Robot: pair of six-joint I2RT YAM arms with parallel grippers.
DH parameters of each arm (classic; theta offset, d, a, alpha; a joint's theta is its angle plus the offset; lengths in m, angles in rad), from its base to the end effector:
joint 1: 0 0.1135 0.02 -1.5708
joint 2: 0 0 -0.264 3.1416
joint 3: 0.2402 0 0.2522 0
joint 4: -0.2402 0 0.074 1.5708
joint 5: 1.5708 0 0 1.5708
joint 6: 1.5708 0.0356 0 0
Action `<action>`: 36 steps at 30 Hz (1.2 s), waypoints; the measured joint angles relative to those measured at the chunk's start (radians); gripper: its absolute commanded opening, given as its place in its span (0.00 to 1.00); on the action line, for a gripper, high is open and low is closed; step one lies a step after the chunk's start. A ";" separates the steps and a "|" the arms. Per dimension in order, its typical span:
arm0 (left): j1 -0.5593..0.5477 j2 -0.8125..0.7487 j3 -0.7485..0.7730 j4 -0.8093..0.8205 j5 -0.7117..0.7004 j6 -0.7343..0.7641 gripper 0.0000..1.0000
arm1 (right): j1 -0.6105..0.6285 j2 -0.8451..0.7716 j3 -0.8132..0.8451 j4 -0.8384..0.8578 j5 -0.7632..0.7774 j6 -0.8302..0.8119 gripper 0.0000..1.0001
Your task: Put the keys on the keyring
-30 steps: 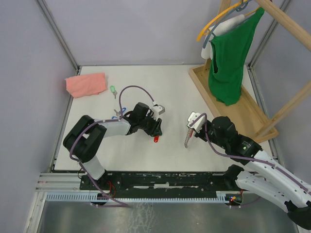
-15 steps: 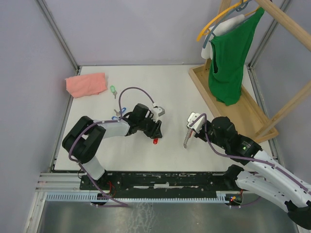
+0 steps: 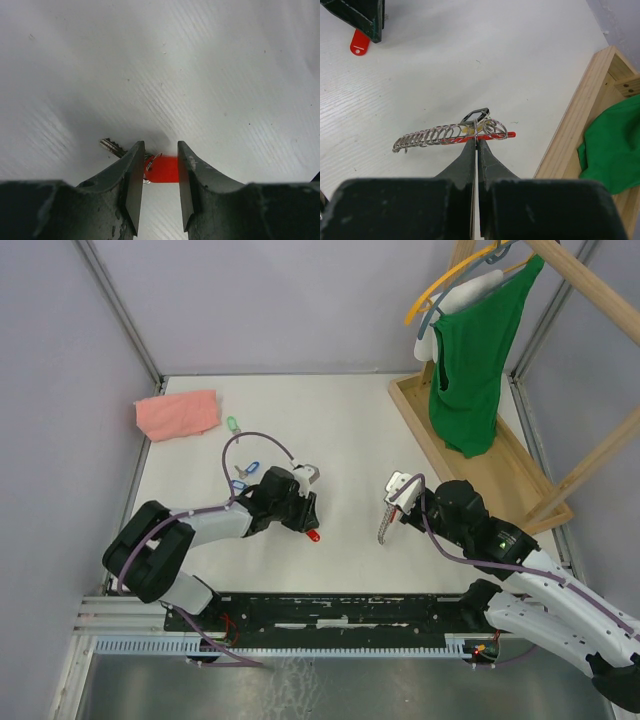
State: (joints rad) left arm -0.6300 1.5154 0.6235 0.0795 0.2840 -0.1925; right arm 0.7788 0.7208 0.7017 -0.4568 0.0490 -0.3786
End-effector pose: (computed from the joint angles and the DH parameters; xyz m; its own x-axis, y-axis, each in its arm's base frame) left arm 0.2206 -0.1732 0.1456 -0.7137 0.2931 -0.6361 0.5957 0.7317 -0.3312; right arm 0.1187 0.1147 0.2929 -0.0551 -0.5731 -0.8176 -0.7436 0.5700 -0.3494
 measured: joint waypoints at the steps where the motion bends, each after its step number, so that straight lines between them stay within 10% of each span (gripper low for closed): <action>1: -0.001 -0.012 -0.013 0.002 -0.004 -0.016 0.40 | 0.000 0.000 0.000 0.000 0.000 0.000 0.01; 36: -0.010 -0.155 -0.111 -0.038 -0.099 -0.182 0.34 | 0.005 0.000 0.000 0.000 -0.006 0.000 0.01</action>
State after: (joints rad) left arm -0.6403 1.3602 0.5121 0.0418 0.1852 -0.3740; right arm 0.7834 0.7208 0.7017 -0.4564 0.0433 -0.3786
